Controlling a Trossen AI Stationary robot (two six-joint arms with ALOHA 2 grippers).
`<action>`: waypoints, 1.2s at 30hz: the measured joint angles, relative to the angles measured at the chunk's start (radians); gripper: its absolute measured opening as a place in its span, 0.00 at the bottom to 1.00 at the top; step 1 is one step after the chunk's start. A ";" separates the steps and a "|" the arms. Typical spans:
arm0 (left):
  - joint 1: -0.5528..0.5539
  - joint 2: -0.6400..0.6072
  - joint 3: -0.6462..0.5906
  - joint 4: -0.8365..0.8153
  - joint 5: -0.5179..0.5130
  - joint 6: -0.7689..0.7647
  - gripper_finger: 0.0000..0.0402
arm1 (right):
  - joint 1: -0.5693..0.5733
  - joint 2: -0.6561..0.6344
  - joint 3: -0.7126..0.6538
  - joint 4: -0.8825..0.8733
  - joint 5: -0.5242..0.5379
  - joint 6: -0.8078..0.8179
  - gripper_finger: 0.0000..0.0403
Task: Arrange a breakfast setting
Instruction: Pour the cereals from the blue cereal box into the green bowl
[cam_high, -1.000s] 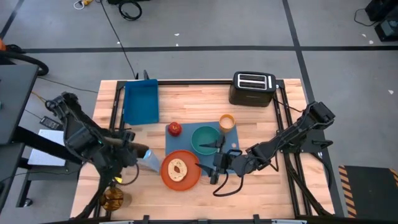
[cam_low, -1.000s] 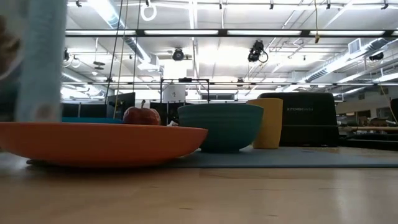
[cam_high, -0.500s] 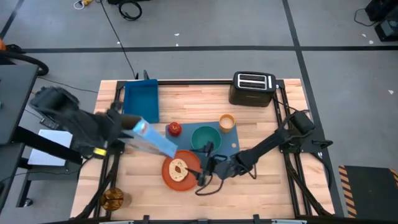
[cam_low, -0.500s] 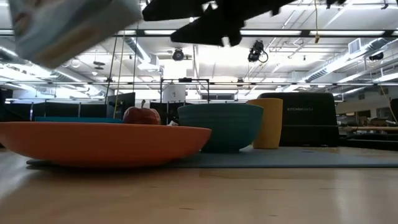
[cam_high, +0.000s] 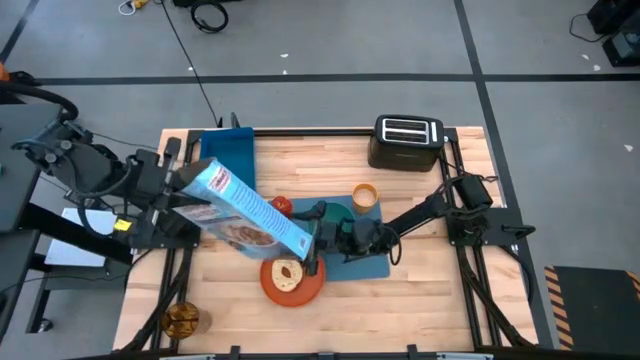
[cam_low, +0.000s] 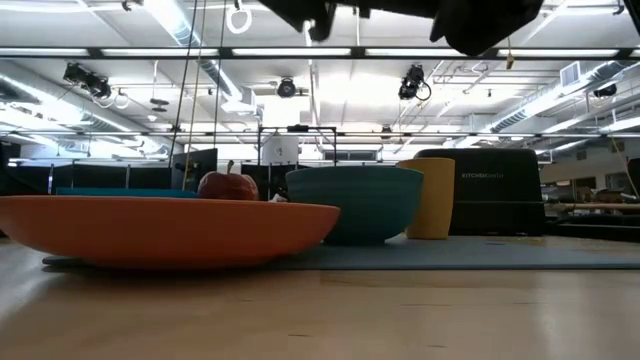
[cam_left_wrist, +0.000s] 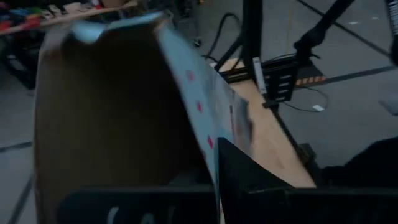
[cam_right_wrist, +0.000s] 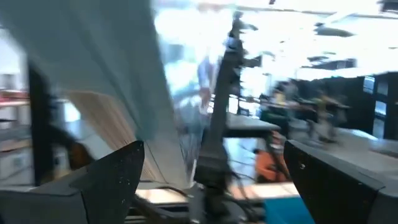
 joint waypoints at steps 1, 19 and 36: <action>0.000 0.000 0.000 0.000 -0.011 0.004 0.01 | -0.002 0.000 0.004 -0.001 -0.024 -0.010 0.97; 0.000 -0.007 -0.002 0.012 -0.045 0.052 0.01 | -0.009 -0.050 0.008 0.018 -0.117 -0.070 0.97; 0.000 0.056 -0.002 0.156 -0.101 0.071 0.02 | -0.048 -0.052 0.091 0.129 -0.066 -0.019 0.75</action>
